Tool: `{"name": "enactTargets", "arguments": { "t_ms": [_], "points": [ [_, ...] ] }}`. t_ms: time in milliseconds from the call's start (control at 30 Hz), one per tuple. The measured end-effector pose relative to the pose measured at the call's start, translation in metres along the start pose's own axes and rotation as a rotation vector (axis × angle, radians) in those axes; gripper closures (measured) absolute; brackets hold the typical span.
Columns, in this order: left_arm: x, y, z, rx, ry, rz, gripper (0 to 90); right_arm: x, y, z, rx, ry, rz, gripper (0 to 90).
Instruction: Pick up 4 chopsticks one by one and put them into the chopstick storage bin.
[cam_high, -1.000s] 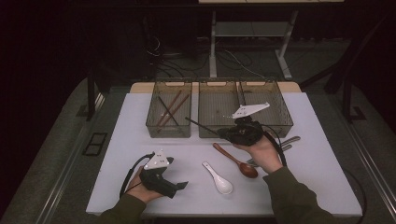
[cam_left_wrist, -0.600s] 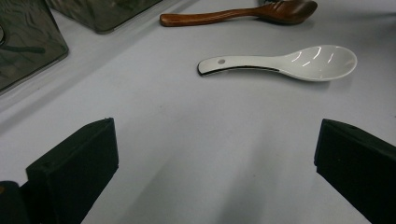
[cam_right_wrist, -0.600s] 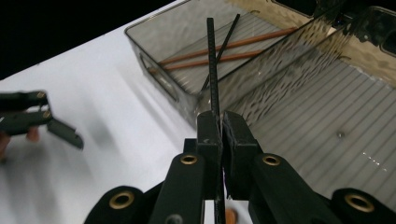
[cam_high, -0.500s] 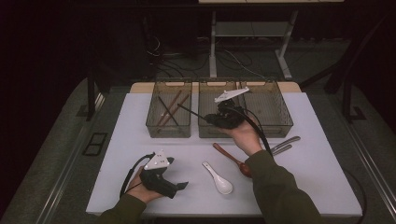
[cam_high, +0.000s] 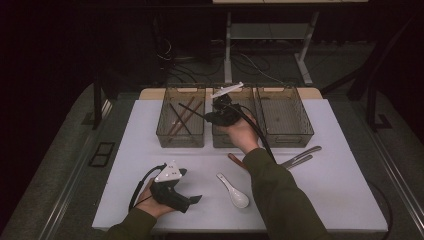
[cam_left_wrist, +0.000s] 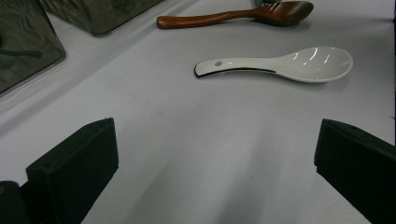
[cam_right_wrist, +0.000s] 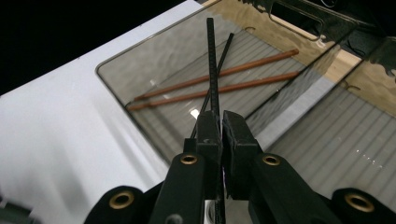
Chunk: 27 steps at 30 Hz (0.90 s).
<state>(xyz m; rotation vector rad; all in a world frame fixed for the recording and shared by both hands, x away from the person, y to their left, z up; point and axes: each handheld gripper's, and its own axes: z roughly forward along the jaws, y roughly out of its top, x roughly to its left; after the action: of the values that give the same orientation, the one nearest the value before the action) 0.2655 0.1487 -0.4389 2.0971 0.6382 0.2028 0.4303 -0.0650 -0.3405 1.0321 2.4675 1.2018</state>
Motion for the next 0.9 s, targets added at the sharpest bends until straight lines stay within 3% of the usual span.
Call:
{"name": "enactTargets", "arguments": {
  "t_ms": [400,667,733,767,900],
  "points": [
    [0.0,0.0,-0.001,-0.004,-0.001,0.004,0.0,0.009,0.027,0.055,0.048,-0.035,0.007,86.2],
    [0.0,0.0,-0.001,-0.01,-0.006,-0.005,0.0,0.012,0.034,0.093,0.099,-0.08,0.009,86.1],
    [0.0,0.0,-0.001,-0.01,-0.007,-0.003,0.0,0.014,0.035,0.096,0.086,-0.07,0.009,85.0],
    [0.0,0.0,-0.001,-0.01,-0.008,-0.002,0.0,0.015,0.036,0.096,0.08,-0.058,0.01,79.3],
    [0.0,0.0,-0.001,-0.009,-0.007,0.006,0.0,0.017,0.038,0.09,0.063,-0.057,-0.008,71.5]
  ]
}}
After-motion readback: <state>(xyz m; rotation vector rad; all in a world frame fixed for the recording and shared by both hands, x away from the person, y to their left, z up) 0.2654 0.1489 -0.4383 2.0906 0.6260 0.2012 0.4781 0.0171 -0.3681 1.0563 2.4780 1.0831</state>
